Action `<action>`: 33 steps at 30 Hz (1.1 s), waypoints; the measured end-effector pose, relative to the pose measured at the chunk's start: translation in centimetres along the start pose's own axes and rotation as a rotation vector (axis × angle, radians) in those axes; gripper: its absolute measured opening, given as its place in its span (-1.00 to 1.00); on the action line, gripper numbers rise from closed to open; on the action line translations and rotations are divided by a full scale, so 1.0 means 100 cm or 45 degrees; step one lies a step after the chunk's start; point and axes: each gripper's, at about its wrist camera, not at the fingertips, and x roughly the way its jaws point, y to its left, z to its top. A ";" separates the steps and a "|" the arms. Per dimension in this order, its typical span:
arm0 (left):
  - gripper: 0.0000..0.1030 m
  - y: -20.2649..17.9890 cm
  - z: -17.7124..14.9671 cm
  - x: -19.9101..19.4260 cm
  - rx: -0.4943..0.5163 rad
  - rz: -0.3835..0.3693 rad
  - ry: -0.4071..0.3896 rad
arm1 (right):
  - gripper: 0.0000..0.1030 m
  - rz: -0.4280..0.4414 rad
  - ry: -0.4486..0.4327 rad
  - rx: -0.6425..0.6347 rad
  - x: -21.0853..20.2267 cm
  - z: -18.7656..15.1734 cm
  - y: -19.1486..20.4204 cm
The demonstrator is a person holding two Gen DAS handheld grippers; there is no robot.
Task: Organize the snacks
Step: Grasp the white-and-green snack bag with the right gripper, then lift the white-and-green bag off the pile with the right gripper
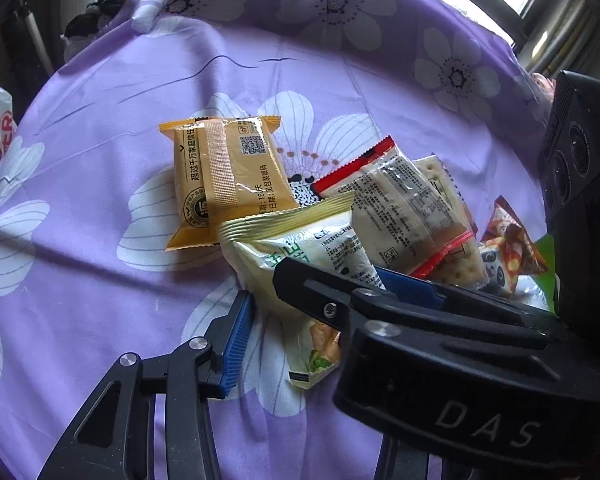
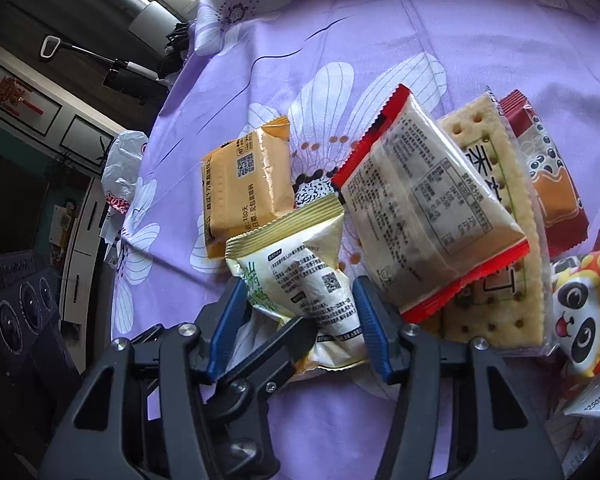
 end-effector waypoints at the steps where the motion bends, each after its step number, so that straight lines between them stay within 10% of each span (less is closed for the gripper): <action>1: -0.16 -0.004 -0.002 -0.001 0.024 0.020 -0.017 | 0.04 0.005 -0.007 -0.009 0.000 -0.002 0.002; 10: -0.29 -0.015 -0.006 -0.018 0.093 0.003 -0.102 | -0.11 0.052 -0.044 0.057 -0.013 -0.012 0.005; 33: -0.29 -0.072 -0.028 -0.083 0.360 -0.230 -0.477 | -0.09 -0.109 -0.556 0.029 -0.117 -0.055 0.018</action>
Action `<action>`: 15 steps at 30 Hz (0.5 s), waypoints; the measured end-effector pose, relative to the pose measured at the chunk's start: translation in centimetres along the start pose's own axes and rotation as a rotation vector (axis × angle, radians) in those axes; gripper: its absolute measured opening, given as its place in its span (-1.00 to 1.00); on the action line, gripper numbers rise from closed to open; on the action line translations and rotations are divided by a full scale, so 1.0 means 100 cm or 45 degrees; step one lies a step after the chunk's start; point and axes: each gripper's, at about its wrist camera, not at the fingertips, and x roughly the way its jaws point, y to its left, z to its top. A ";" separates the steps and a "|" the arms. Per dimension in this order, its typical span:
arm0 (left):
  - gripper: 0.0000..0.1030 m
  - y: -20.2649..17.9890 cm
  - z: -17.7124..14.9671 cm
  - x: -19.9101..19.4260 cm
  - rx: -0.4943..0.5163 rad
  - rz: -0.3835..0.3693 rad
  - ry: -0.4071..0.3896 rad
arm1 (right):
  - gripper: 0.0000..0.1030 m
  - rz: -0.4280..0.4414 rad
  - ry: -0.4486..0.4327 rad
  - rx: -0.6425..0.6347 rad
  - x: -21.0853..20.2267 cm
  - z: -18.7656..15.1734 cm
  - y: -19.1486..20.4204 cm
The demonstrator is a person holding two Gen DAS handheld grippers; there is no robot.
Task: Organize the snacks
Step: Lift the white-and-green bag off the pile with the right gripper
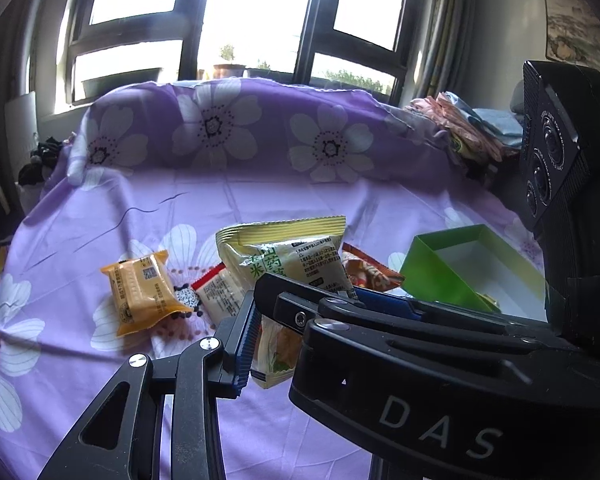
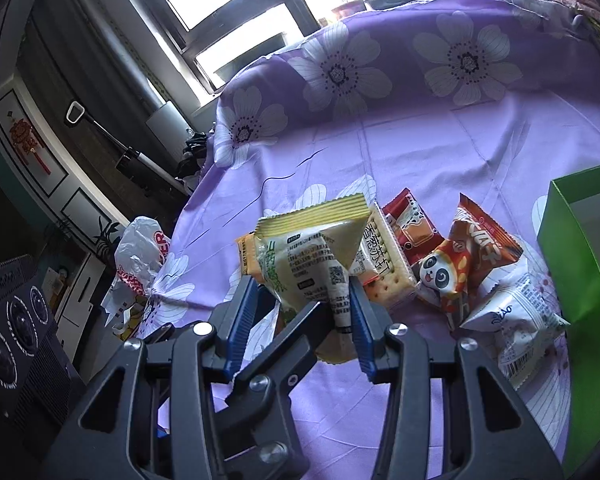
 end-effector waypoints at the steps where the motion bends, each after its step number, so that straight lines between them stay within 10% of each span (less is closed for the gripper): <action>1: -0.29 -0.001 0.000 0.000 -0.008 -0.002 -0.003 | -0.09 0.001 0.003 0.008 0.000 0.000 -0.002; 15: -0.29 -0.001 0.000 -0.004 -0.039 -0.027 -0.036 | -0.08 -0.030 -0.003 0.012 -0.007 -0.002 0.002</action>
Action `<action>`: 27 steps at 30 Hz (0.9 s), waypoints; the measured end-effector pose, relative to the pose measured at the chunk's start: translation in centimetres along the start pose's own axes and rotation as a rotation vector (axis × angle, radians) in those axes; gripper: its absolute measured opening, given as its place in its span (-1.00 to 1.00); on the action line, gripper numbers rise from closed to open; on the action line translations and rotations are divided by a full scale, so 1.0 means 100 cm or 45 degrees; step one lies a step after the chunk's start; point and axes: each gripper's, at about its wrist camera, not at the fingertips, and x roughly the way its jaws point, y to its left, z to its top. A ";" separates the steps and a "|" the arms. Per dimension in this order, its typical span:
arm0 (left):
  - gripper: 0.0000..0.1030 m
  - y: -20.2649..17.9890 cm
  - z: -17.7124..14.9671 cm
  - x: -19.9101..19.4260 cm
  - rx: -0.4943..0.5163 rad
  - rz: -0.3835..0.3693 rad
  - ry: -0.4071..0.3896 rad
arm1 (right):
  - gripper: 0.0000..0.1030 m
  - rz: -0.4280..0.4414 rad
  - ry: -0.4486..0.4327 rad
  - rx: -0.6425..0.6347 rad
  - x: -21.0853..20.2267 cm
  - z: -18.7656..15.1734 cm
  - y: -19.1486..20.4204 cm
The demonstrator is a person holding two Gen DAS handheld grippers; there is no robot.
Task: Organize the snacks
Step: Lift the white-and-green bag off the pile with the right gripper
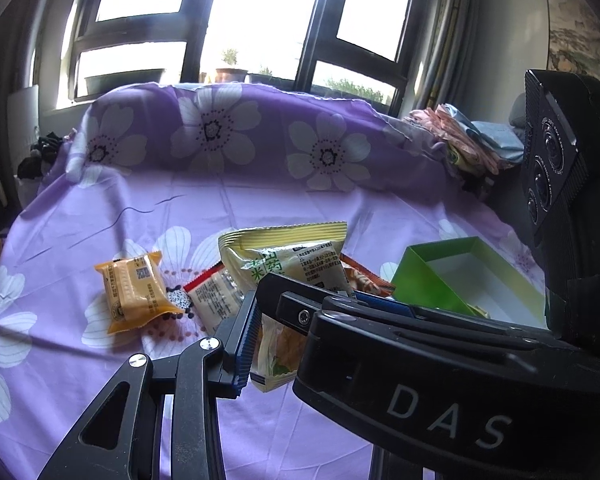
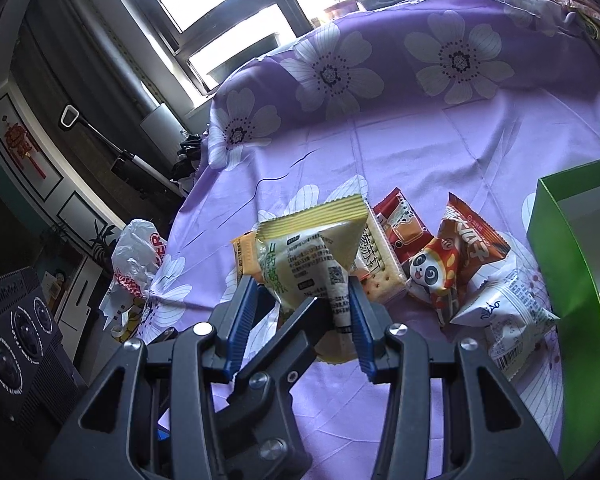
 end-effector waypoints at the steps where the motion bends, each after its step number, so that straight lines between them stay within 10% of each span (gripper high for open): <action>1: -0.29 0.000 0.000 -0.001 -0.001 -0.002 -0.004 | -0.08 0.000 -0.002 -0.004 0.000 0.000 0.000; 27: -0.29 -0.025 0.015 -0.009 0.038 -0.046 -0.059 | -0.07 -0.028 -0.065 -0.025 -0.030 0.007 -0.003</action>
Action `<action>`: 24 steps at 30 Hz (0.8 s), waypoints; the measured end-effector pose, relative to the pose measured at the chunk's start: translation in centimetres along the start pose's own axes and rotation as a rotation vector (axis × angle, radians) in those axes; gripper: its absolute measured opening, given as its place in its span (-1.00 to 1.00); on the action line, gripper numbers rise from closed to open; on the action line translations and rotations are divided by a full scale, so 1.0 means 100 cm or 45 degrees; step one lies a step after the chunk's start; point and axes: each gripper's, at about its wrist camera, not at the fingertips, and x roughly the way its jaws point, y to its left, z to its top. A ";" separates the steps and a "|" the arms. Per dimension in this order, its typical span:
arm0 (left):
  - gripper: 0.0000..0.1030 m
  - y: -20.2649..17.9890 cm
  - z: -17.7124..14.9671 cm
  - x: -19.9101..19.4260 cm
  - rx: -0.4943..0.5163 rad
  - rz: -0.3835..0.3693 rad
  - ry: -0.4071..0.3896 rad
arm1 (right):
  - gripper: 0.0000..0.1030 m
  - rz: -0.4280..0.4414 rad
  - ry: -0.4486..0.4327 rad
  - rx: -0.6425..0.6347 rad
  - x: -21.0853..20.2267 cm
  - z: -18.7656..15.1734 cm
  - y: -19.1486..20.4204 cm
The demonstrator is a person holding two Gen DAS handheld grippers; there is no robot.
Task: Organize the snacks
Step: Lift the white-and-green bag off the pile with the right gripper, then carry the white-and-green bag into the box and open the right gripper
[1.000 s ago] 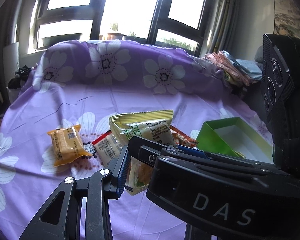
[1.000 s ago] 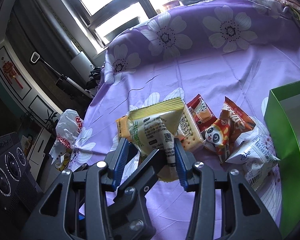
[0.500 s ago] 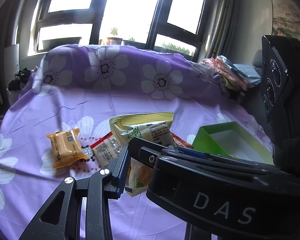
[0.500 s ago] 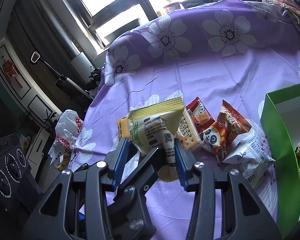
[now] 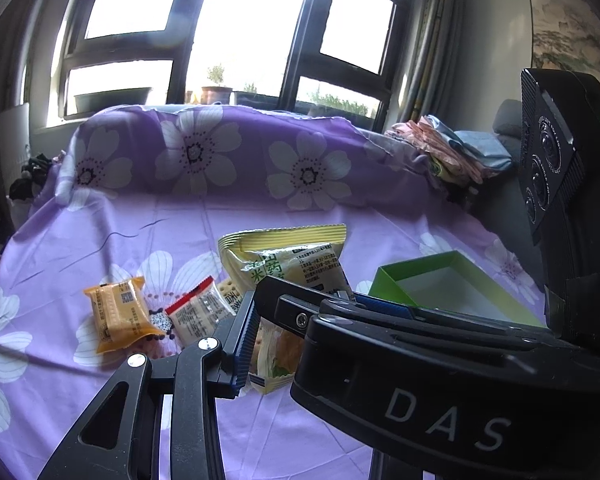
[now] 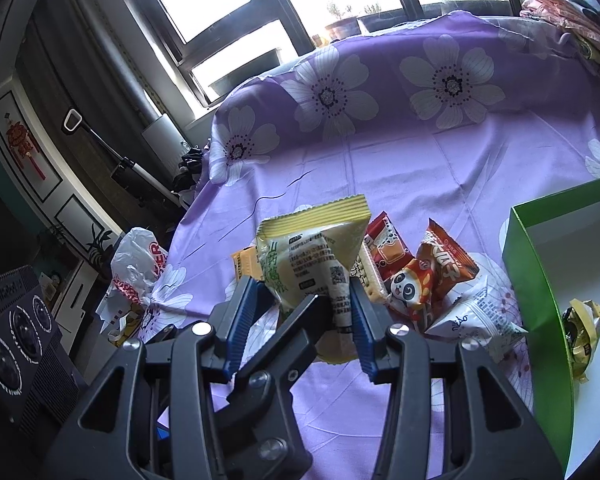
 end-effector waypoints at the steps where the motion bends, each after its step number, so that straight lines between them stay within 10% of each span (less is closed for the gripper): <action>1: -0.29 -0.003 0.002 0.001 0.007 -0.006 0.002 | -0.07 -0.004 -0.002 0.005 -0.002 0.001 -0.002; 24: -0.29 -0.109 0.036 0.042 0.224 -0.224 0.007 | -0.06 -0.119 -0.198 0.264 -0.083 0.025 -0.091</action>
